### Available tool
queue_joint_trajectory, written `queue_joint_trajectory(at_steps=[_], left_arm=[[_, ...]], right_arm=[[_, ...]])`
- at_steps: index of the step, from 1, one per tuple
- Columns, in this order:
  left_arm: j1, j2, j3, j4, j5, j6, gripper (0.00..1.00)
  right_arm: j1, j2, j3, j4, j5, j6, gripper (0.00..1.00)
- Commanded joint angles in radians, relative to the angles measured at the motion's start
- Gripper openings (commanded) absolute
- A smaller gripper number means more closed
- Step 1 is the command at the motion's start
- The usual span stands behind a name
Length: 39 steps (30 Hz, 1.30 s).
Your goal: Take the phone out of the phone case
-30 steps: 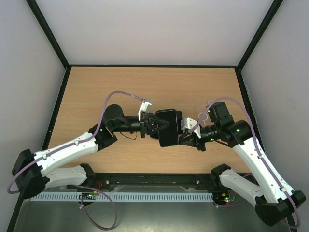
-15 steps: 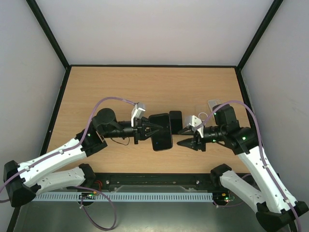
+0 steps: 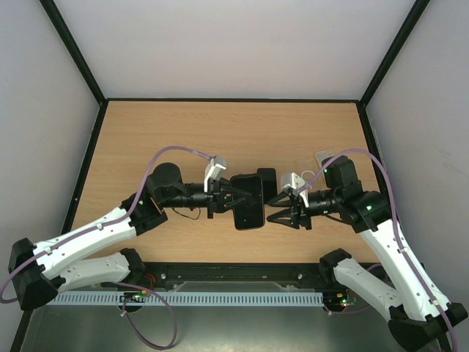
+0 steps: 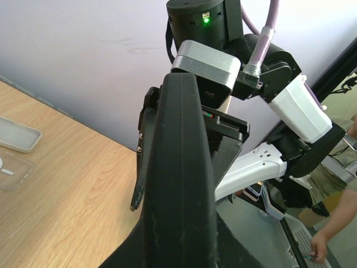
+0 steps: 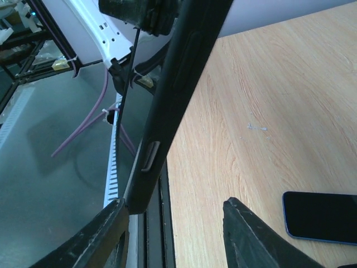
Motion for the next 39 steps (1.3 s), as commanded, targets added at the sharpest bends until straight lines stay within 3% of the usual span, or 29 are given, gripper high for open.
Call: queue_joint_trajectory(at_steps=[1, 8, 13, 15, 39], left_arm=[[0.004, -0.005, 0.042, 0.107, 0.041, -0.02, 0.03], [0.003, -0.006, 0.043, 0.127, 0.057, -0.038, 0.03], [0.004, -0.013, 0.048, 0.105, 0.008, -0.015, 0.03], [0.003, -0.008, 0.053, 0.106, 0.007, -0.01, 0.03], [-0.003, 0.052, 0.061, 0.206, 0.073, -0.081, 0.03]], right_arm=[[-0.001, -0.002, -0.012, 0.044, 0.029, -0.012, 0.44], [-0.002, 0.0, -0.027, 0.037, 0.039, -0.043, 0.43], [-0.002, -0.014, -0.01, -0.072, -0.025, -0.19, 0.58], [-0.002, -0.019, -0.009, -0.069, -0.033, -0.187, 0.58], [-0.001, 0.006, -0.01, 0.05, 0.014, -0.052, 0.35]])
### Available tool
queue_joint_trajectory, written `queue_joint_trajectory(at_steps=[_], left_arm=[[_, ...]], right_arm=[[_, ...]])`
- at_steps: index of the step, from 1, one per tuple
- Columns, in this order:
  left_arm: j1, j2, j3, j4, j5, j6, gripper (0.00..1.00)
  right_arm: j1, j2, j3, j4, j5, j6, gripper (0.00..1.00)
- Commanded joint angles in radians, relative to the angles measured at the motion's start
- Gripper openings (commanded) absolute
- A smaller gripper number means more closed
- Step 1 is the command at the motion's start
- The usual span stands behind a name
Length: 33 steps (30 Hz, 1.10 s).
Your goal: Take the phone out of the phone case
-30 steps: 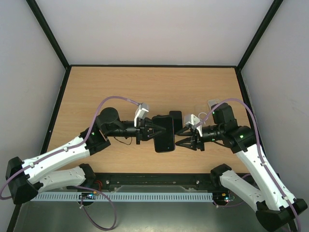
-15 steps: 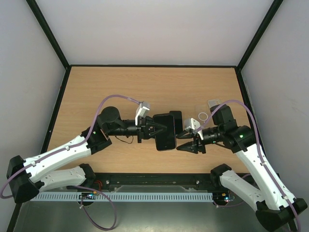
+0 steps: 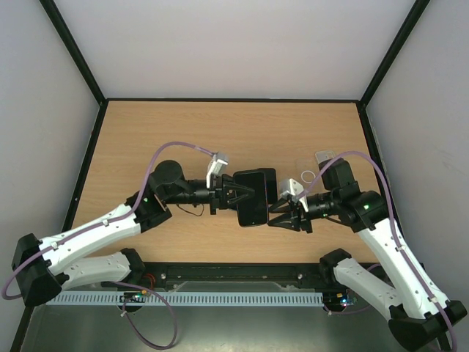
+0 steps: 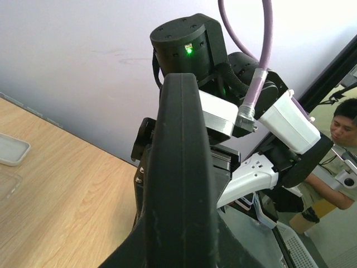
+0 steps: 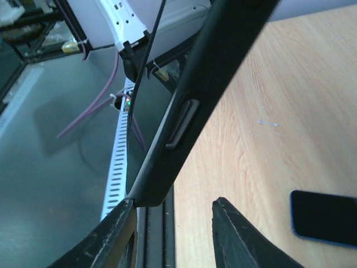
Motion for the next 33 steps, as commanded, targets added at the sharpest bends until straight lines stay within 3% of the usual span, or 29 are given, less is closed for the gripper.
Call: queue_joint_trajectory(at_steps=[1, 16, 25, 33], left_arm=[[-0.008, 0.004, 0.053, 0.114, 0.048, -0.035, 0.03], [-0.023, 0.008, 0.062, 0.125, 0.124, -0.07, 0.03], [-0.052, 0.062, -0.004, 0.173, 0.116, -0.09, 0.03], [-0.095, 0.092, -0.047, 0.133, 0.078, -0.063, 0.03]], right_arm=[[-0.002, -0.003, 0.01, 0.125, 0.06, 0.101, 0.33], [-0.002, 0.091, 0.052, 0.264, 0.166, 0.264, 0.24], [-0.002, 0.091, 0.086, 0.425, 0.055, 0.489, 0.53], [-0.002, 0.117, 0.136, 0.481, -0.06, 0.606, 0.68]])
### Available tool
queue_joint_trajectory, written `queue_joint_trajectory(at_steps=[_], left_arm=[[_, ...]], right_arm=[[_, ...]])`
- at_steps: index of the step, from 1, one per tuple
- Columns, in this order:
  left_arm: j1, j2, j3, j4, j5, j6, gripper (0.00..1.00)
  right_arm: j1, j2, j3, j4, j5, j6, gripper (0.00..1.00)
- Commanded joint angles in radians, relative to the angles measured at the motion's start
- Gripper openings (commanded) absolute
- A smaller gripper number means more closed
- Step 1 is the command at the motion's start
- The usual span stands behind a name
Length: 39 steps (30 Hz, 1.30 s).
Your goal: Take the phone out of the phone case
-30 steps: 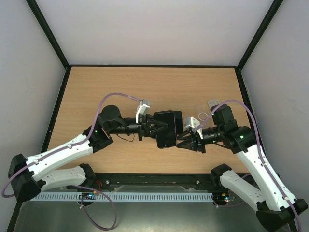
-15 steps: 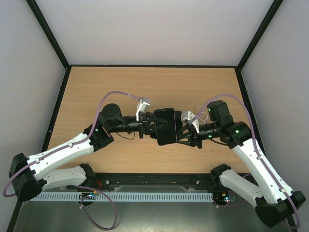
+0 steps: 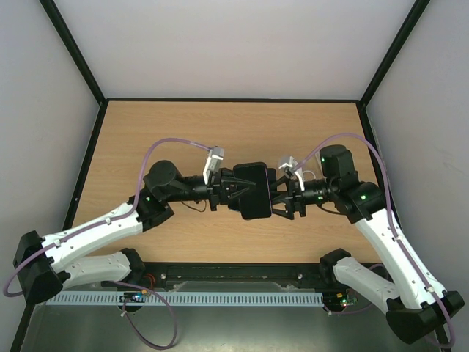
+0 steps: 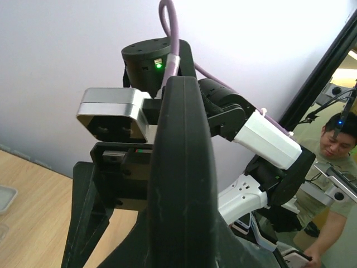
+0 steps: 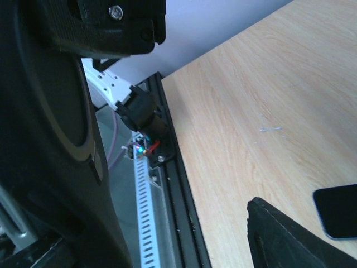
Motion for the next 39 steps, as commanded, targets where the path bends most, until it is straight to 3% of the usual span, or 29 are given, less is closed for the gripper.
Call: queue_joint_trajectory(at_steps=[1, 8, 12, 14, 16, 18, 23, 25, 28, 30, 35, 39], left_arm=[[-0.09, 0.055, -0.06, -0.027, 0.075, -0.041, 0.03], [-0.092, 0.098, -0.087, -0.038, 0.052, -0.056, 0.03], [-0.091, 0.134, -0.093, -0.048, 0.054, -0.065, 0.03], [-0.089, 0.138, -0.089, -0.079, 0.029, -0.059, 0.03], [-0.08, 0.13, -0.083, -0.103, -0.008, -0.061, 0.03], [-0.061, 0.118, -0.073, -0.126, -0.051, -0.067, 0.04], [0.038, 0.094, -0.002, -0.191, -0.16, -0.061, 0.08], [0.071, 0.096, 0.043, -0.222, -0.216, -0.043, 0.16], [0.096, 0.111, 0.141, -0.312, -0.345, 0.017, 0.45], [0.099, 0.116, 0.19, -0.38, -0.454, 0.069, 0.59], [0.097, 0.072, 0.182, -0.438, -0.716, 0.109, 0.68], [0.068, 0.024, 0.096, -0.412, -0.795, 0.129, 0.68]], right_arm=[[0.004, 0.04, 0.087, 0.301, -0.087, 0.138, 0.7], [0.005, 0.026, 0.107, 0.466, -0.132, 0.336, 0.74], [0.004, 0.034, 0.129, 0.497, -0.14, 0.389, 0.67], [0.004, 0.031, 0.13, 0.494, -0.141, 0.397, 0.57], [0.004, 0.021, 0.124, 0.482, -0.134, 0.4, 0.38], [0.005, 0.006, 0.11, 0.476, -0.127, 0.416, 0.27], [0.004, -0.043, 0.035, 0.452, -0.103, 0.454, 0.03], [0.005, -0.056, -0.004, 0.447, -0.078, 0.477, 0.02], [0.004, -0.08, -0.07, 0.448, -0.002, 0.527, 0.02], [0.004, -0.099, -0.114, 0.455, 0.055, 0.562, 0.02], [0.003, -0.134, -0.201, 0.45, 0.224, 0.649, 0.02], [0.002, -0.137, -0.236, 0.405, 0.388, 0.699, 0.02]])
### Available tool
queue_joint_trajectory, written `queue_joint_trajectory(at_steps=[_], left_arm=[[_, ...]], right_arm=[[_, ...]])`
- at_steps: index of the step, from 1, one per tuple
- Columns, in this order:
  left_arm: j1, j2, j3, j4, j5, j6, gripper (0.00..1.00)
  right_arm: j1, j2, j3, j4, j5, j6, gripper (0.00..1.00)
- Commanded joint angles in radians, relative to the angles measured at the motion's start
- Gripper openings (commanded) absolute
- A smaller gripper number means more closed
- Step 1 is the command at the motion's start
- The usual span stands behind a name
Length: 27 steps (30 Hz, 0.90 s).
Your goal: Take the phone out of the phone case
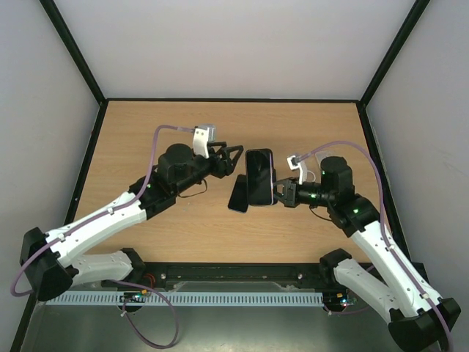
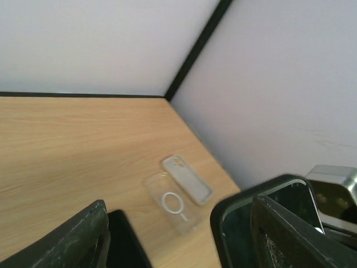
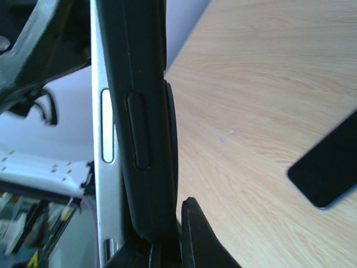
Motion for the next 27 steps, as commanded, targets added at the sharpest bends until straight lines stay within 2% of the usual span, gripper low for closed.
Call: queue_joint_trajectory(at_steps=[1, 5, 9, 13, 15, 27], left_arm=[[-0.043, -0.061, -0.075, -0.028, -0.203, 0.07, 0.68], [-0.166, -0.062, -0.131, -0.018, -0.311, 0.158, 0.63], [-0.338, -0.034, -0.182, 0.048, -0.443, 0.245, 0.63], [-0.466, 0.04, -0.192, 0.083, -0.664, 0.281, 0.66], [-0.499, 0.087, -0.188, 0.102, -0.713, 0.294, 0.66], [-0.534, 0.224, -0.223, 0.213, -0.611, 0.277, 0.66]], right_arm=[[0.003, -0.02, -0.012, 0.013, 0.235, 0.088, 0.02], [0.0, 0.008, 0.0, -0.138, 0.341, 0.108, 0.02], [-0.009, 0.045, 0.013, -0.27, 0.416, 0.1, 0.02], [-0.02, 0.074, -0.005, -0.323, 0.449, 0.089, 0.02], [-0.02, 0.084, -0.024, -0.316, 0.445, 0.087, 0.02], [-0.02, 0.133, -0.085, -0.288, 0.541, 0.075, 0.02]])
